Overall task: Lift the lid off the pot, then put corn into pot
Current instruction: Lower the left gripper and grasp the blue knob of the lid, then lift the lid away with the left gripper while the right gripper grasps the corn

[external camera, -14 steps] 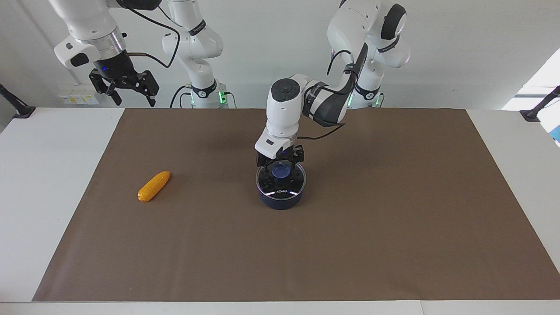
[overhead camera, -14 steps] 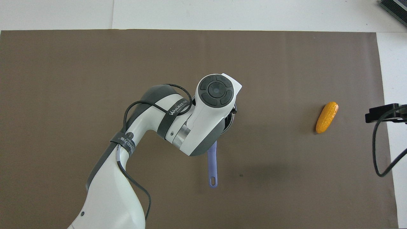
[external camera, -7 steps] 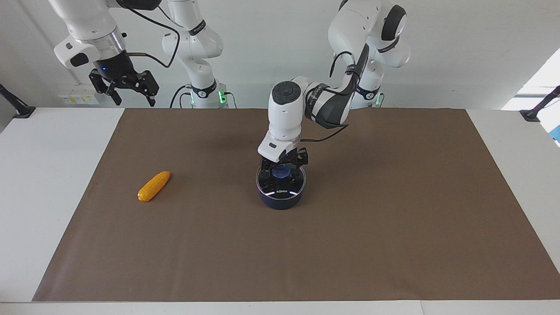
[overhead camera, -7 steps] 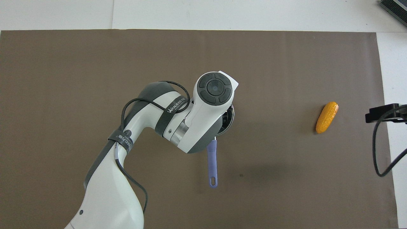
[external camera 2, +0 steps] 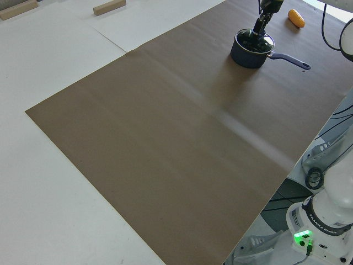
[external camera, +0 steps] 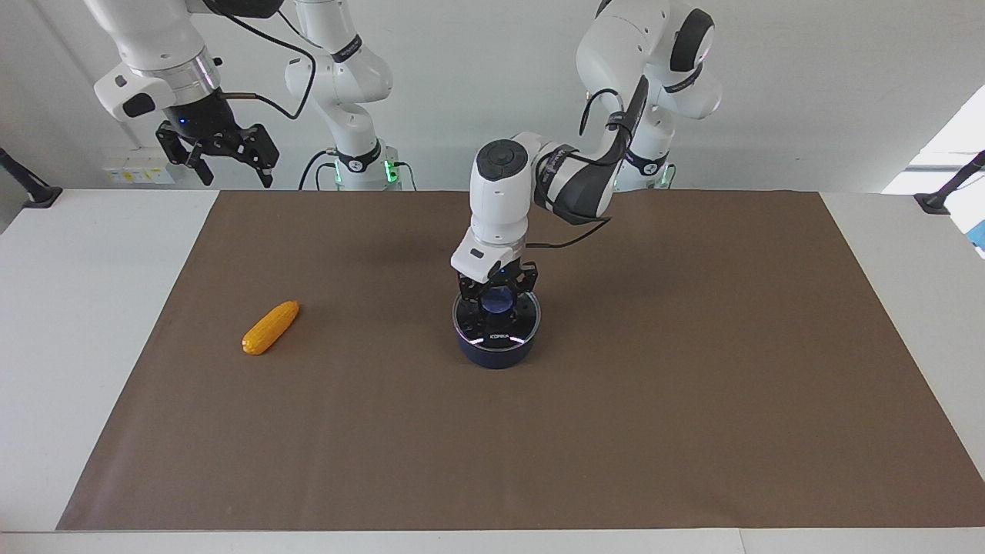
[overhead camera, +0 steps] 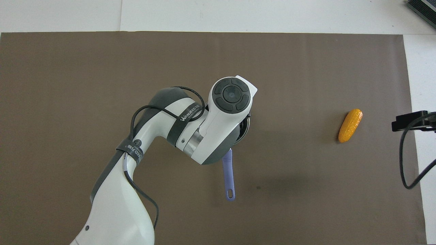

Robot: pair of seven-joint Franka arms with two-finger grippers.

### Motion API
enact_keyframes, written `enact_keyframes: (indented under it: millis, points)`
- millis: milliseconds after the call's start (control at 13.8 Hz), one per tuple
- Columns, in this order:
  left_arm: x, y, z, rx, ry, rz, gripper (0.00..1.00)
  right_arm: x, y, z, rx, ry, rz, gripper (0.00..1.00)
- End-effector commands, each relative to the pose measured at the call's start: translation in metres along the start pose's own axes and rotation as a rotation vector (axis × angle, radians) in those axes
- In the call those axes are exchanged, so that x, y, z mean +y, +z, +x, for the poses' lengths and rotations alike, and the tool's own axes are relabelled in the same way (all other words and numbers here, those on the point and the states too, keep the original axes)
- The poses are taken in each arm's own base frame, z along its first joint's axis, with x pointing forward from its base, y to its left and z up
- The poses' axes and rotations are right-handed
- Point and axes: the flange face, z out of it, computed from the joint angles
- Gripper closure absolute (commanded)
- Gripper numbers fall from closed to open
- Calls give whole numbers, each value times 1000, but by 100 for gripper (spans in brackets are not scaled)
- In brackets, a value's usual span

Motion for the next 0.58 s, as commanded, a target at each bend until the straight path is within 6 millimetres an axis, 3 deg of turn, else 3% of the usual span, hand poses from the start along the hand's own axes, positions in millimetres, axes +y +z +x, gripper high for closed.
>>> enact_keyframes:
  millis: [0,289,361,506]
  points:
    - [1,1,2,-6,-8,7,74,6,0,-3,-19,-15,-2,0]
    - [2,0,1,-8,-10,3,83,5,0,-3,-19,-16,-2,0]
    - [3,-1,-1,-11,-7,6,95,5,0,-2,-19,-16,-2,0]
    - [3,-11,-2,-10,-6,1,100,2,-2,-2,-16,-28,-4,0]
